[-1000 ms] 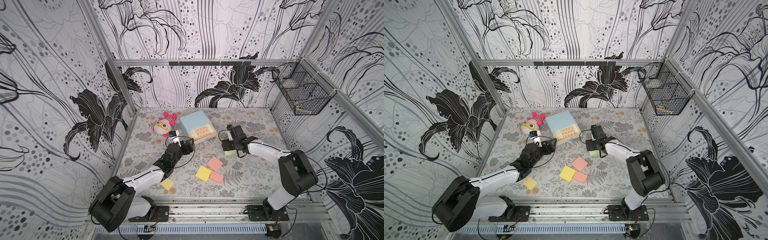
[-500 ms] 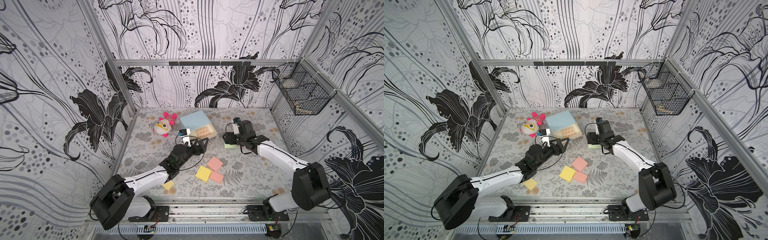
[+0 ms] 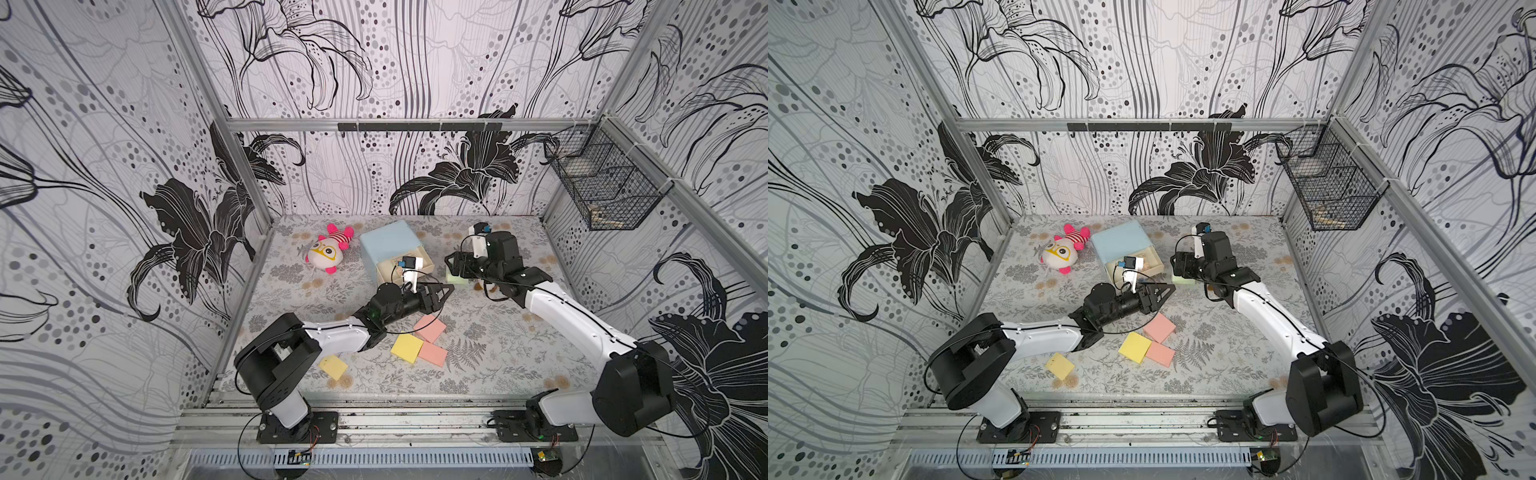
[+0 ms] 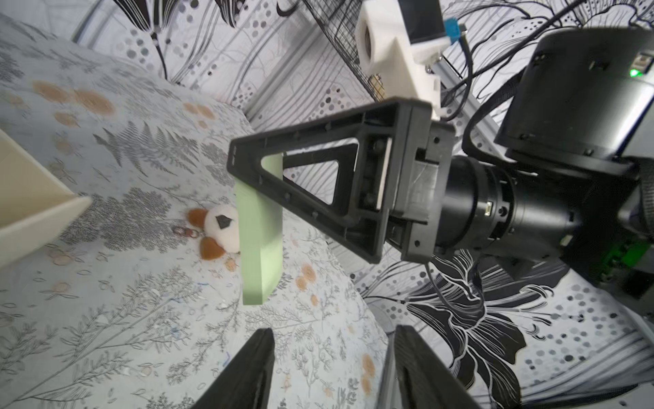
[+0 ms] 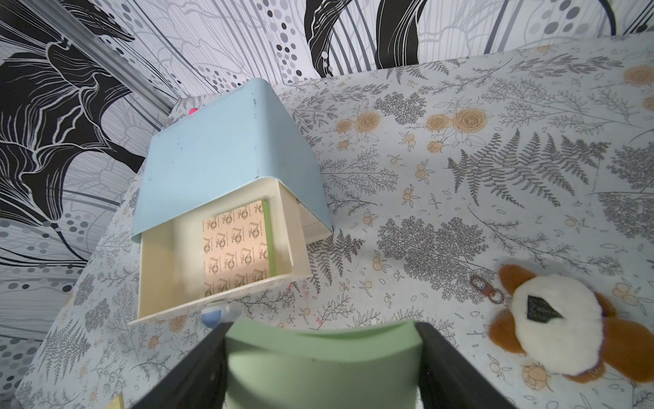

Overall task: Please put the sticky notes in the drawer by color
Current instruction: Pick up the sticky notes from the center of the board.

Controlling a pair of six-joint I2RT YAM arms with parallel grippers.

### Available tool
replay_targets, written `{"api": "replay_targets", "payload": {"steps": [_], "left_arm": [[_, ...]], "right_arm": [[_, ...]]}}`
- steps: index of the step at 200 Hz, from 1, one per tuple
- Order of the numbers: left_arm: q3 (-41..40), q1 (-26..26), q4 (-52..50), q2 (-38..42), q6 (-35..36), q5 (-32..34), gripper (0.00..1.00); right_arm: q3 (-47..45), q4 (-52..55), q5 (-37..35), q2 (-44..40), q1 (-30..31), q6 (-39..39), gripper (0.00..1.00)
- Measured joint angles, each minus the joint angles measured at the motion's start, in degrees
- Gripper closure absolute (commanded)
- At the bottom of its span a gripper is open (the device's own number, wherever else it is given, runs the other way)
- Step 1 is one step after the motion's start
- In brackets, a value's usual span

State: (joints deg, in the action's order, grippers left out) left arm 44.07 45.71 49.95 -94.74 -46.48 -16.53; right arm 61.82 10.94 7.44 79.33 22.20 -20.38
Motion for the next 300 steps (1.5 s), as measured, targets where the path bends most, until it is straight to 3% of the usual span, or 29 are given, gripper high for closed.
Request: {"api": "replay_targets", "payload": {"steps": [34, 89, 163, 204, 244, 300], "left_arm": [[0.28, 0.0, 1.95, -1.31, -1.44, -1.53, 0.48], [0.28, -0.15, 2.99, -1.79, -2.58, -0.94, 0.42], [3.45, -1.2, 2.49, -3.15, -1.95, 0.48, 0.45], [5.01, -1.27, 2.19, -4.24, -1.27, 0.48, 0.54], [5.01, -1.53, 1.66, -4.28, -1.09, 0.48, 0.56], [4.98, -1.86, 1.36, -4.31, -1.57, 0.48, 0.73]], "right_arm": [[0.0, 0.0, 0.96, -0.13, 0.0, -0.17, 0.17], [0.0, 0.0, 2.08, -1.29, -0.02, -0.17, 0.17], [0.0, -0.24, 3.78, -2.89, -0.07, -0.17, 0.17], [0.0, -0.39, 4.24, -2.89, -0.11, -0.17, 0.17], [-0.02, -0.44, 4.17, -2.91, -0.17, -0.2, 0.17], [-0.02, -0.66, 4.2, -2.91, -0.26, -0.2, 0.17]]}}
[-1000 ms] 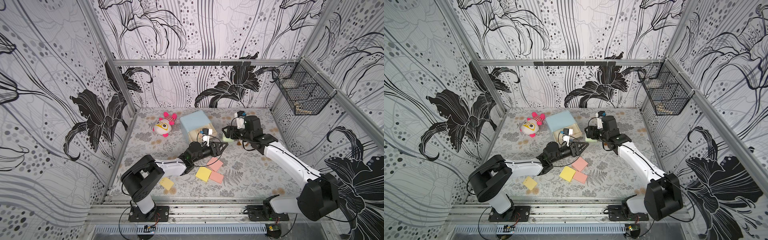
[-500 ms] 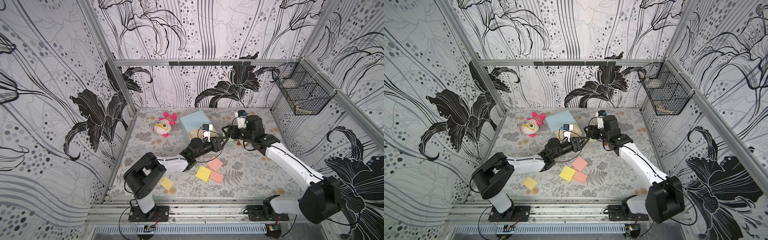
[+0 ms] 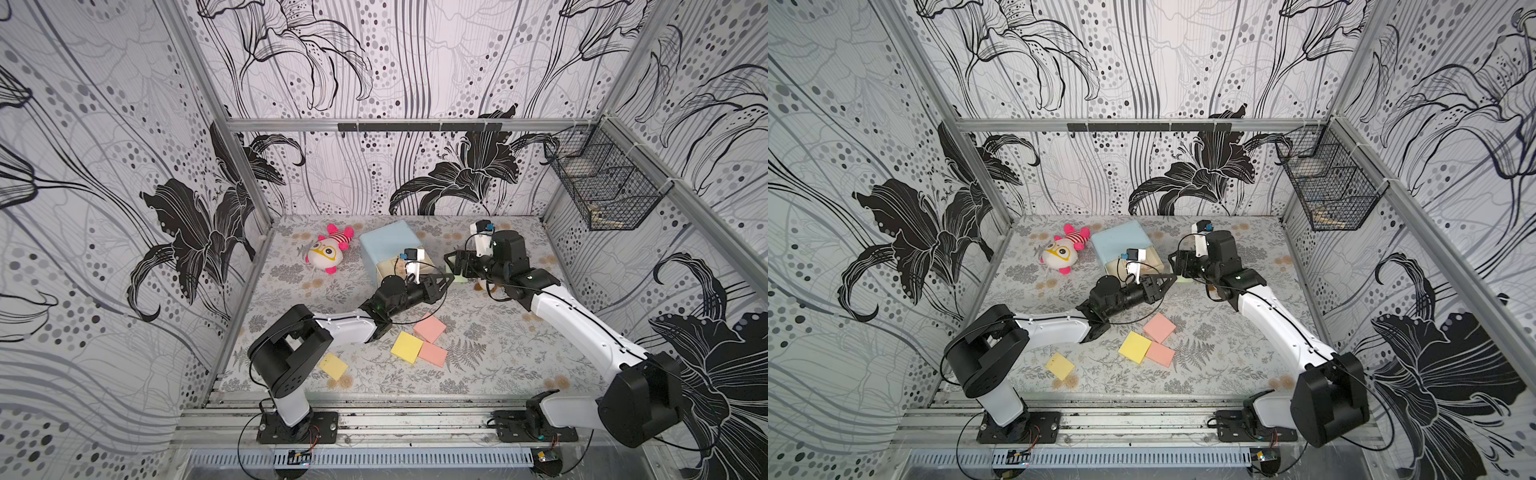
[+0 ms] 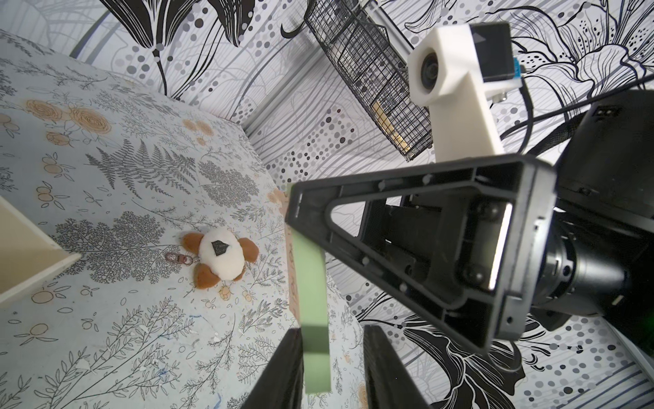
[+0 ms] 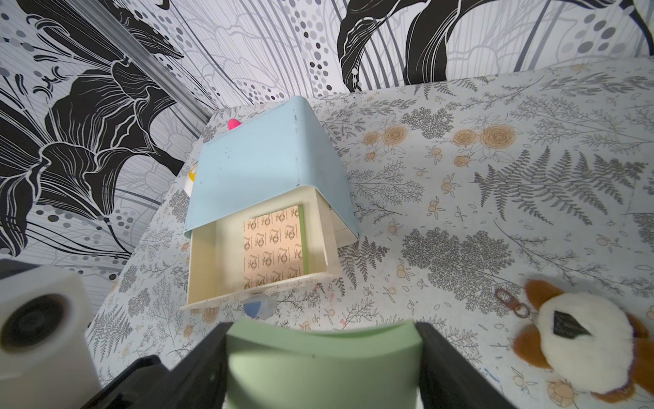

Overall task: Please put the sticky notes in the drawer by color
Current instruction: Pick up the sticky notes from the center of the board, then place the sticky notes in the drawer.

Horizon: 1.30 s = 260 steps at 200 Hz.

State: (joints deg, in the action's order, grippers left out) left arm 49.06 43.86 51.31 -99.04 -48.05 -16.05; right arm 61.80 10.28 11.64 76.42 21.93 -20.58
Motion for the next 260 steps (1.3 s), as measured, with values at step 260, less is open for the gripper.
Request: {"api": "replay_targets", "payload": {"steps": [260], "left_arm": [[-14.4, -7.69, 7.02, 10.1, -36.22, 6.71, 1.0]], "right_arm": [[-3.02, -2.82, -11.43, -7.93, -0.98, -0.98, 0.01]]}}
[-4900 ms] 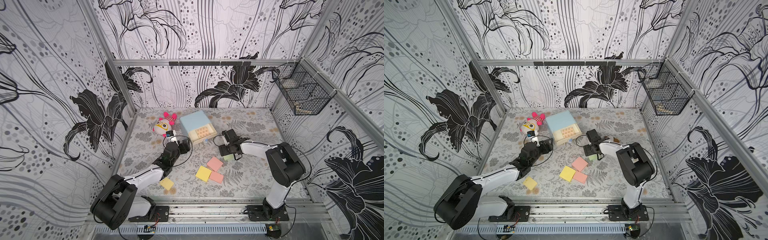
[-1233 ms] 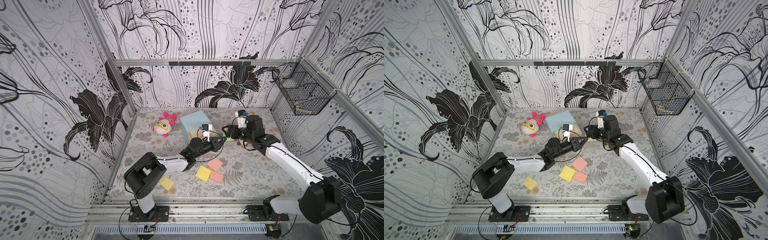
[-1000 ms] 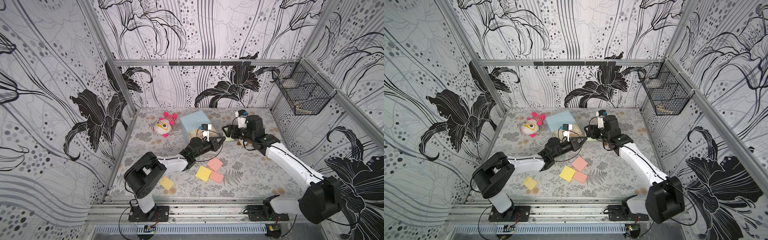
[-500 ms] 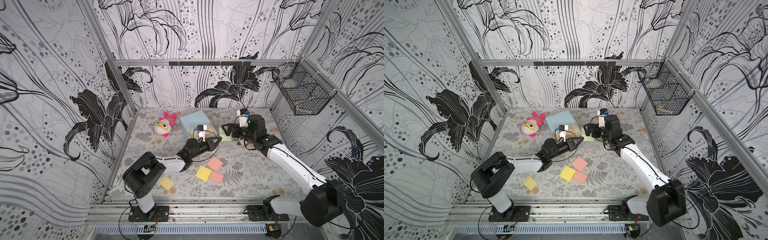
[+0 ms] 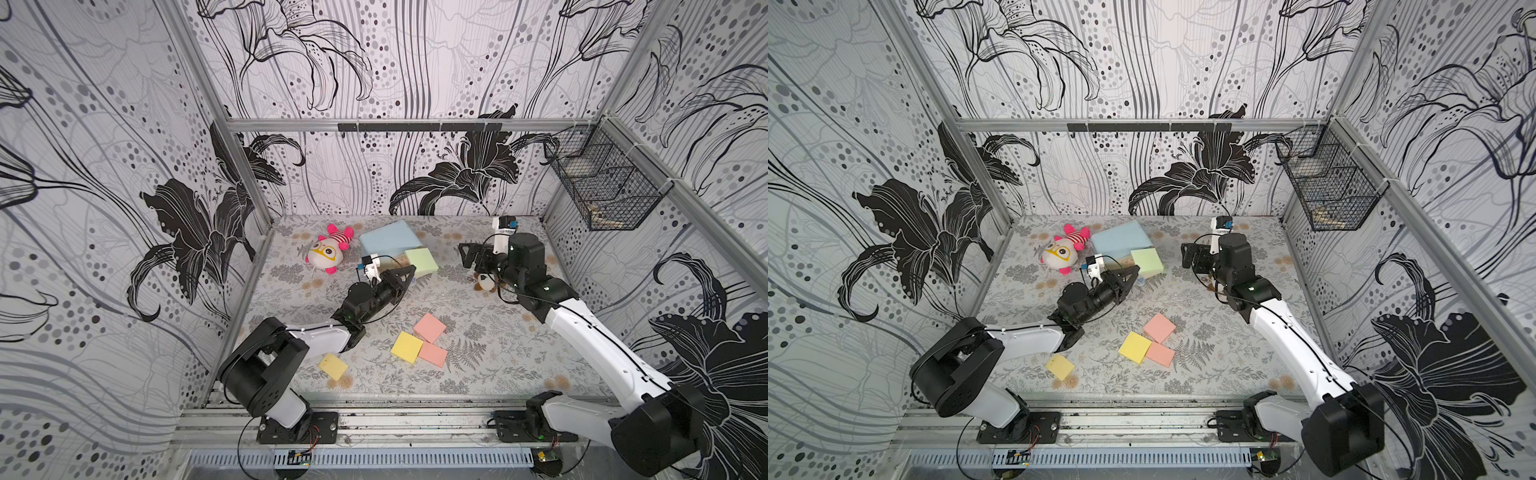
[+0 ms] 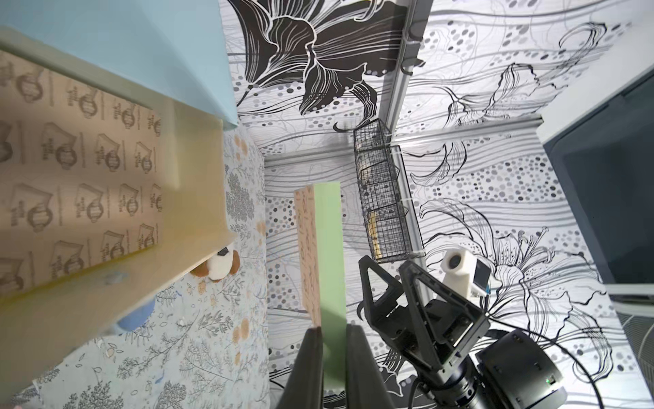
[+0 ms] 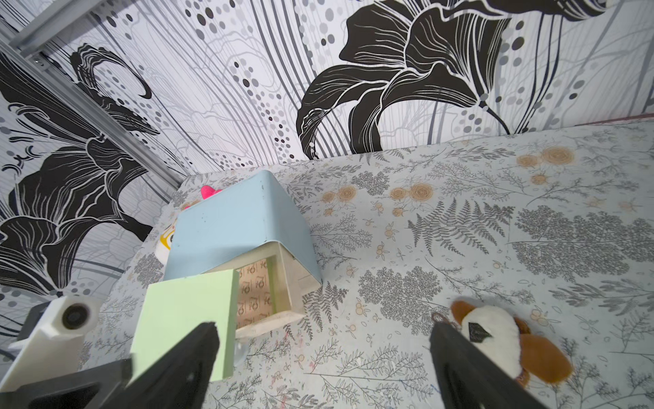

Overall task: Please put the sticky notes in the drawer by color
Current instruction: Place the sticky notes in the drawer.

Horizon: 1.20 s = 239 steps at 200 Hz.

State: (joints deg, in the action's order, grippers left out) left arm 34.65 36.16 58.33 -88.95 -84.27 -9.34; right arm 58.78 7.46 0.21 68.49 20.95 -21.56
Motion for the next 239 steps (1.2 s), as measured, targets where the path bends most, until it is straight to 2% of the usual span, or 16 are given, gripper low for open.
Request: {"api": "replay_targets", "payload": {"steps": [46, 138, 148, 170, 191, 217, 239], "left_arm": [[-1.09, -0.28, -2.32, 0.02, -9.64, 3.08, 0.98], [-1.09, -2.93, -8.68, 0.94, -13.99, 7.28, 0.93], [-1.09, -3.26, -8.79, 0.79, -14.4, 7.28, 0.86], [-1.05, -3.54, -8.98, 0.35, -15.43, 7.3, 0.56], [-0.83, -3.61, -9.22, 0.26, -15.72, 7.69, 0.39], [-0.13, -3.78, -10.88, 1.49, -15.19, 8.55, 0.29], [-0.11, -3.76, -15.26, 4.46, -14.29, 9.81, 0.28]], "right_arm": [[-1.4, -0.22, -0.52, 0.0, -0.04, 0.17, 0.01], [-2.78, -0.28, -1.18, 0.15, -0.74, 0.17, 0.01], [-2.78, -0.46, -1.16, 0.39, -0.74, 0.17, 0.01], [-2.78, -0.81, -1.11, 1.16, -0.74, 0.17, 0.01], [-2.78, -1.11, -1.11, 1.99, -0.74, 0.17, 0.01], [-2.78, -1.16, -0.87, 2.51, -0.74, 0.17, 0.01], [-2.78, -1.62, -0.17, 2.73, -0.81, 0.17, 0.02]]}}
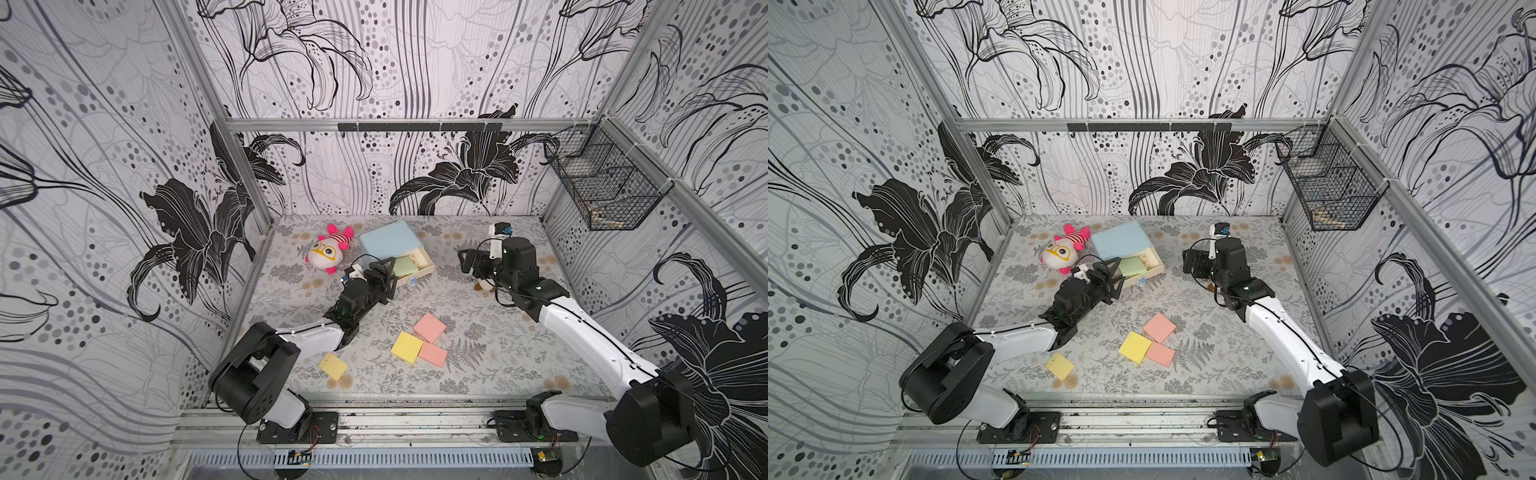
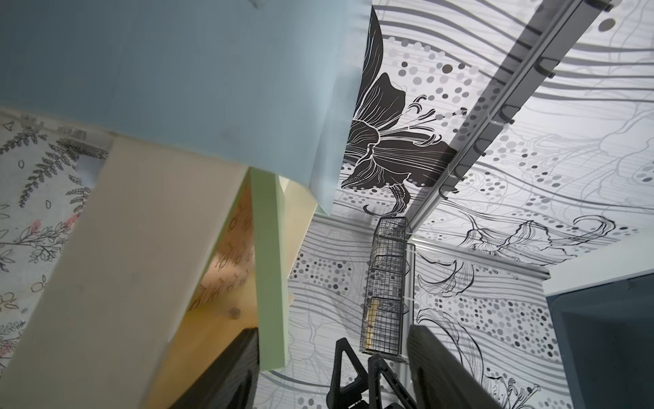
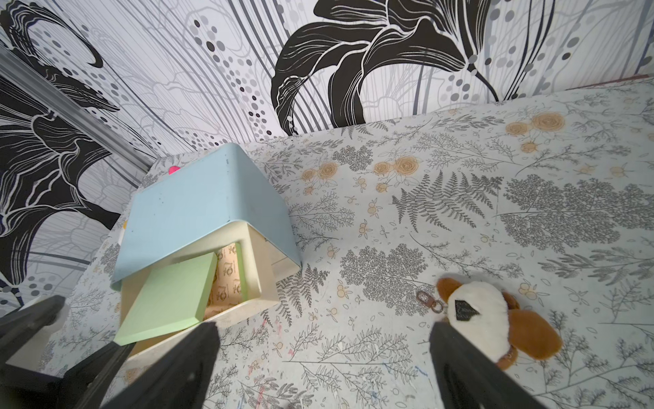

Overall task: Please put the sticky notes in the drawer by color
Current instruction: Place the sticky notes in the drawer.

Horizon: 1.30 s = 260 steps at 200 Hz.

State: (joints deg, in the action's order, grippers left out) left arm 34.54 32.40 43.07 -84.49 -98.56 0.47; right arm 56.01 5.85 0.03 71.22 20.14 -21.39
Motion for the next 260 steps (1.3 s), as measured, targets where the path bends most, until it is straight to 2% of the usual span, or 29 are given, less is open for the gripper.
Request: {"api": "replay_targets", "payload": {"steps": [43, 80, 131, 159, 187, 215, 260], "left_arm": [[1.6, 0.0, -11.72, 6.8, 3.89, 1.55, 0.29], [2.69, -0.02, -20.44, 10.8, 6.4, 2.47, 0.33], [6.47, -1.27, -31.78, 11.47, 10.23, 2.58, 0.39], [11.82, -1.38, -38.29, 11.34, 16.72, 4.74, 0.37], [20.55, -1.42, -44.74, 9.31, 26.4, 9.9, 0.36], [28.44, -2.14, -48.98, 4.87, 35.17, 15.52, 0.37], [34.03, -4.42, -53.53, -3.69, 41.99, 20.57, 0.39]], "right_arm": [[0.0, -1.81, 2.8, 1.42, 0.0, 0.13, 0.02], [0.0, -4.0, 7.04, 4.09, 0.0, 0.22, 0.03], [-0.22, -5.46, 11.56, 5.55, 0.0, 0.39, 0.06], [-1.14, -7.17, 15.91, 5.68, 0.28, 1.81, 0.08], [-3.76, -11.04, 17.18, 6.6, 3.91, 3.5, 0.18], [-6.88, -15.67, 18.25, 9.03, 8.22, 3.23, 0.34], [-8.57, -21.24, 19.32, 13.18, 10.62, 1.31, 0.49]]}}
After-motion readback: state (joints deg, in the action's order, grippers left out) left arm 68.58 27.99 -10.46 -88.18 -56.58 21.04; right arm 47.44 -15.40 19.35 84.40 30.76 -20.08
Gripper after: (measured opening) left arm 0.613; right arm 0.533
